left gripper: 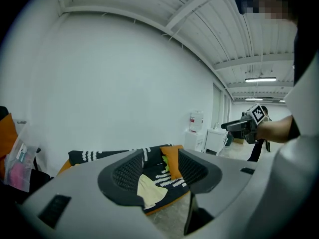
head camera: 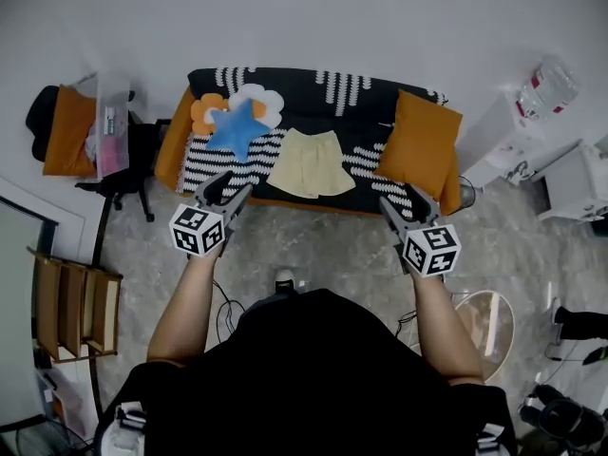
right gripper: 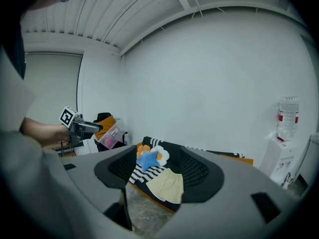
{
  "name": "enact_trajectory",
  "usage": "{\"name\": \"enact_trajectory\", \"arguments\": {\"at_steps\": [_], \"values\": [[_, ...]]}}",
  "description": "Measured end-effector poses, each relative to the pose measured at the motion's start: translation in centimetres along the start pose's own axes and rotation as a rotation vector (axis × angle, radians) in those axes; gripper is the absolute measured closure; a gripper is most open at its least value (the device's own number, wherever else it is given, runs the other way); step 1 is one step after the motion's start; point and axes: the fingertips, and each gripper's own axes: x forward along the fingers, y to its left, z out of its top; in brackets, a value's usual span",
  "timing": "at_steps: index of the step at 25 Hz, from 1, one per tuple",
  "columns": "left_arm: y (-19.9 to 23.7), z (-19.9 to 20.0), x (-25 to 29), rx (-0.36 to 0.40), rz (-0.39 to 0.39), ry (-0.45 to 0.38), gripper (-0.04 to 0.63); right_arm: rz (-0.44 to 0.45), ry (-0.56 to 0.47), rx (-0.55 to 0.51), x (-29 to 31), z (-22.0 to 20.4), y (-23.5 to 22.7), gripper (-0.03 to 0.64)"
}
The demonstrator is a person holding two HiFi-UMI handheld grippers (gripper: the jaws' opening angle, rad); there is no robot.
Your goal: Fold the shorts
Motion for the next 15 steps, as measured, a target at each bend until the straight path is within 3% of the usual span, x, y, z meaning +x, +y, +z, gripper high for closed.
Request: {"name": "enact_trajectory", "arguments": {"at_steps": [15], "values": [[11.1,0.9,7.1,-0.004,-0.083,0.046,0.353,-0.062,0.022,0.017,11.3,2.9,0.3,0.333]]}}
